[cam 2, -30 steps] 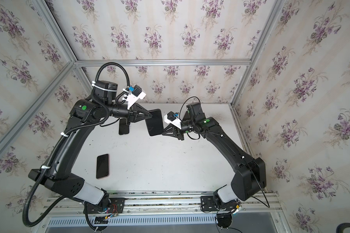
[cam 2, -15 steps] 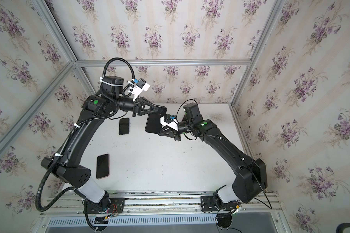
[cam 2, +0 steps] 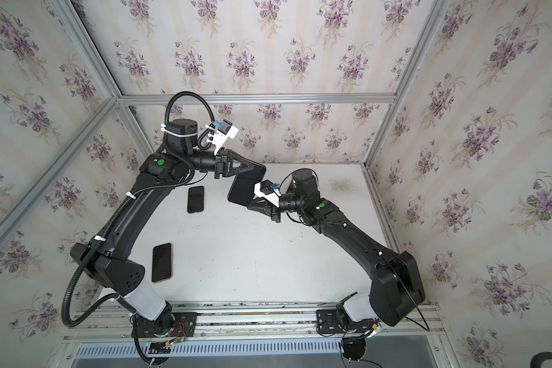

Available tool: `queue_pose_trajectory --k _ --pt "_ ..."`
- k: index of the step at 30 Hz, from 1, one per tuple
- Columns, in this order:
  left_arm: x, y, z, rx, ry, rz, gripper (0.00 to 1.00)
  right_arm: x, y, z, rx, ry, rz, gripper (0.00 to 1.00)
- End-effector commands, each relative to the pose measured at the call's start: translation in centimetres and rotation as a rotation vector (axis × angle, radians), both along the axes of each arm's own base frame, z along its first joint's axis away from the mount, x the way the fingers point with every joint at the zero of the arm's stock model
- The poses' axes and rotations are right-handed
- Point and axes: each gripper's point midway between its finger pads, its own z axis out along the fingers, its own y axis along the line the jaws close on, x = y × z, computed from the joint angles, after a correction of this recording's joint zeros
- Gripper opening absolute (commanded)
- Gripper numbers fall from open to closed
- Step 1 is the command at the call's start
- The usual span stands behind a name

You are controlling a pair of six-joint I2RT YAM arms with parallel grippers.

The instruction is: Take the phone out of the phone case

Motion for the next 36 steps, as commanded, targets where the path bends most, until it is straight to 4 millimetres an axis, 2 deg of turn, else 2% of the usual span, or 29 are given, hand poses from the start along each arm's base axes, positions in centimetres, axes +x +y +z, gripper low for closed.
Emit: queue_pose_trajectory --k 1,3,8,10,12,14,16,19,21,25,29,32,33,36 --pt "-2.0 -0.4 1.1 -0.047 0.17 -0.085 0.0 2.3 -0.5 3.0 0.076 -0.159 -0.14 0.1" --pt "-1.9 -0.4 1.3 -0.053 0.186 -0.081 0.0 2.4 -0.7 2.9 0.076 -0.167 -0.159 0.1" --pt "-1.0 -0.6 0.0 -0.043 0.246 -0.044 0.0 2.5 -1.0 2.9 0.084 -0.161 -0.187 0.11" --pt "-0.6 -0.6 0.2 -0.048 0.249 -0.026 0.0 2.6 -1.4 2.7 0.092 -0.15 -0.219 0.14" --pt "0.2 -0.3 0.7 -0.059 0.26 0.009 0.0 2.5 -1.8 2.2 0.094 -0.12 -0.248 0.22" --pt "1.2 0.2 1.6 -0.08 0.283 0.06 0.0 2.8 -2.6 1.8 0.106 -0.062 -0.316 0.4" --pt "2.3 0.9 2.2 -0.108 0.326 0.117 0.0 3.1 -3.6 1.7 0.138 -0.001 -0.395 0.52" --pt "4.2 2.4 2.8 -0.188 0.425 0.218 0.0 3.9 -5.5 2.3 0.223 0.152 -0.534 0.59" --pt "5.2 3.4 3.1 -0.261 0.478 0.262 0.0 3.8 -6.2 2.7 0.269 0.27 -0.559 0.62" --pt "5.9 4.1 3.1 -0.351 0.536 0.281 0.0 1.6 -5.1 5.3 0.443 0.409 -0.394 0.67" --pt "6.5 4.1 2.1 -0.371 0.561 0.293 0.0 0.5 -4.3 8.1 0.625 0.499 -0.238 0.64" --pt "6.6 4.0 1.8 -0.4 0.577 0.284 0.0 0.0 -3.0 8.2 0.614 0.481 -0.211 0.64" --pt "6.7 4.0 1.7 -0.403 0.582 0.284 0.0 -1.1 -1.7 8.0 0.598 0.488 -0.176 0.65" --pt "6.6 4.1 1.5 -0.401 0.581 0.288 0.0 -1.0 -1.3 7.5 0.599 0.508 -0.176 0.64"
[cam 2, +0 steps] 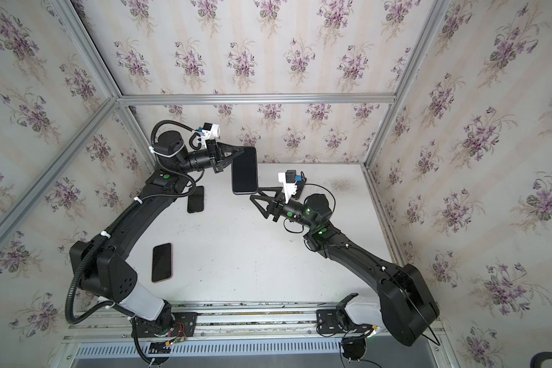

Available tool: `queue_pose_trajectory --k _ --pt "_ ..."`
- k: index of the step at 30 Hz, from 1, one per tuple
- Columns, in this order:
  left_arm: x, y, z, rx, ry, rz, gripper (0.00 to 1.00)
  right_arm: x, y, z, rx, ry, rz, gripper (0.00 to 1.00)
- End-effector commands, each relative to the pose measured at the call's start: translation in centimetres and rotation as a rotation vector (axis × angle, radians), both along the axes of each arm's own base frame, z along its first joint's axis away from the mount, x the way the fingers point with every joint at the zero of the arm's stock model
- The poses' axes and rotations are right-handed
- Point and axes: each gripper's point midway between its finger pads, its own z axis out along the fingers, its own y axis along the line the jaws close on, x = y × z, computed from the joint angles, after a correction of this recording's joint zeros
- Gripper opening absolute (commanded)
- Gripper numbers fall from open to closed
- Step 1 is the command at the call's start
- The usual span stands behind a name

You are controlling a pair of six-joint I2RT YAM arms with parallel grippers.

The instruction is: Take the phone out of the phone case

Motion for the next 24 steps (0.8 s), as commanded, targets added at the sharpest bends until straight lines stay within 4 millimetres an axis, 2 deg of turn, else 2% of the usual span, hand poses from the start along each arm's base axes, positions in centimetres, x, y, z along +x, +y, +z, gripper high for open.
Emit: queue_pose_trajectory --k 1,6,21,24 --pt "-0.6 0.1 2.2 -0.051 -0.066 -0.004 0.0 -0.7 -0.2 2.8 0.095 -0.065 0.015 0.64" --pt "-0.7 0.2 2.0 -0.048 -0.069 -0.001 0.0 -0.7 -0.2 2.9 0.102 -0.074 0.013 0.65" --pt "-1.6 -0.1 2.7 -0.083 -0.094 -0.039 0.0 1.5 -0.2 0.8 0.096 -0.012 -0.066 0.63" --pt "-1.8 -0.3 2.8 -0.083 -0.098 -0.047 0.0 1.8 -0.4 1.0 0.104 -0.016 -0.08 0.63"
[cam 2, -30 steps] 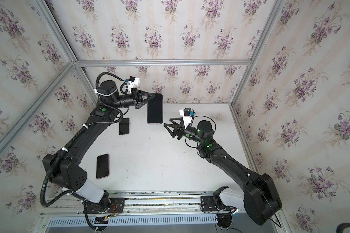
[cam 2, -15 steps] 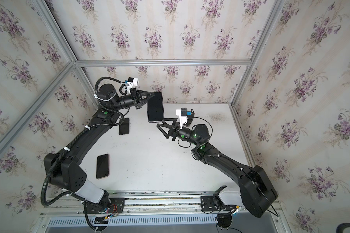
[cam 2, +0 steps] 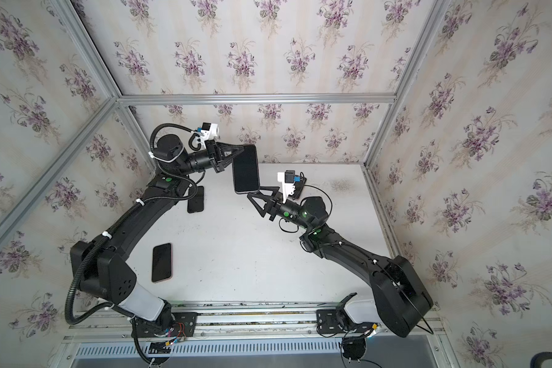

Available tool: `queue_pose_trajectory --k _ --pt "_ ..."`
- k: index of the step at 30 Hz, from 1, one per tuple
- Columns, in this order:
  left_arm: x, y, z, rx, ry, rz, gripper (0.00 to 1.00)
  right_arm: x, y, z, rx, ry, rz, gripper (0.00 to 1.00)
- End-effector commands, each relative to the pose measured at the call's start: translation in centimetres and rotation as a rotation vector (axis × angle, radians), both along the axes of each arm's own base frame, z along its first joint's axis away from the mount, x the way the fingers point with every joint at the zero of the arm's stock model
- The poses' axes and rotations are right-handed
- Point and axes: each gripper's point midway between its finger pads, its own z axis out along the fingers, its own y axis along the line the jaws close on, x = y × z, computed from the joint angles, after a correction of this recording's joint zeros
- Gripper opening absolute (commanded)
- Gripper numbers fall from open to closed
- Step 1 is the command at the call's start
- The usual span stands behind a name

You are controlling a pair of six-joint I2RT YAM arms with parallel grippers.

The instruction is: Take the phone out of the phone case

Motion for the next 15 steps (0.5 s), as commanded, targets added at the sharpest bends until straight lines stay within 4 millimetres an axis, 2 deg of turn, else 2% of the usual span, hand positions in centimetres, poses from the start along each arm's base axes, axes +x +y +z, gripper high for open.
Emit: queue_pose_trajectory --k 1,15 --pt "-1.2 -0.1 2.1 -0.038 -0.064 -0.034 0.0 0.4 -0.4 1.1 0.039 -0.031 -0.033 0.63" --pt "-1.9 -0.6 1.3 -0.02 -0.076 -0.071 0.0 2.2 -1.6 1.0 0.117 0.034 -0.071 0.6"
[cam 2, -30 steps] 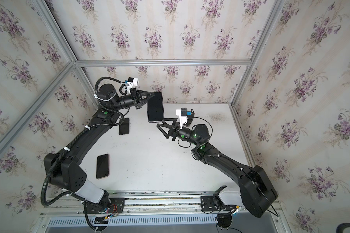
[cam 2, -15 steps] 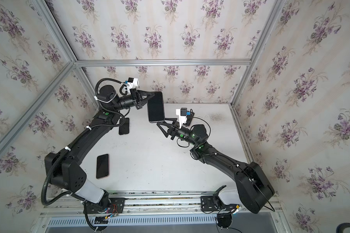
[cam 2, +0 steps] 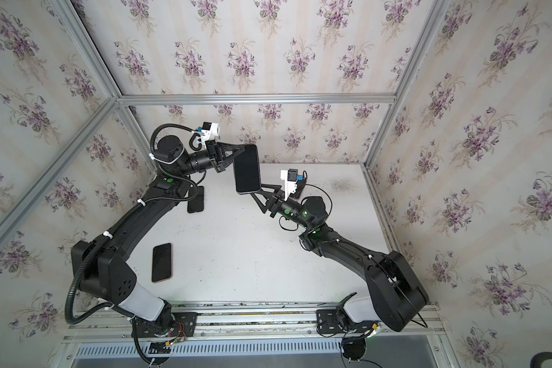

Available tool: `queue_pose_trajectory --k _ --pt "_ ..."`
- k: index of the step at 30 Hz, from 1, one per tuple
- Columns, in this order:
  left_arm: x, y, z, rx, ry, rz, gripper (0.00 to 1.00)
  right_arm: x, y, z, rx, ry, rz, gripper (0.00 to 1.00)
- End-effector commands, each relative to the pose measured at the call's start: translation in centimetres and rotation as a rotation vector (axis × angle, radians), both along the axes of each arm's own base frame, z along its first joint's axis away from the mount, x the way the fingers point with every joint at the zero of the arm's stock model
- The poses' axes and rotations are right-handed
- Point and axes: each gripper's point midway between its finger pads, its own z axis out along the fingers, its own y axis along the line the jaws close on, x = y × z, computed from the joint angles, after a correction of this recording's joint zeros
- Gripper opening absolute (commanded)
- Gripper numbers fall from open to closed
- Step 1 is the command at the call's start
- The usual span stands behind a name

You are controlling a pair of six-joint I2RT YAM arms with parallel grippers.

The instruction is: Take the phone out of the phone case

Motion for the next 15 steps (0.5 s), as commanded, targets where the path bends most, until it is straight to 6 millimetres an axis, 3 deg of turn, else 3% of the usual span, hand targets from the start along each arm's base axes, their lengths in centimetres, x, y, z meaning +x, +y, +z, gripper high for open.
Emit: queue_pose_trajectory --k 1,5,15 --pt "-1.6 -0.2 1.1 -0.012 -0.049 -0.059 0.0 0.5 -0.8 1.3 0.073 -0.008 -0.034 0.59" --pt "-1.3 -0.2 0.9 -0.01 -0.047 -0.051 0.0 0.2 -0.5 1.0 0.073 0.009 0.001 0.5" --pt "0.3 -0.4 -1.2 0.014 -0.038 -0.017 0.0 -0.9 0.3 -0.7 0.057 0.113 0.102 0.12"
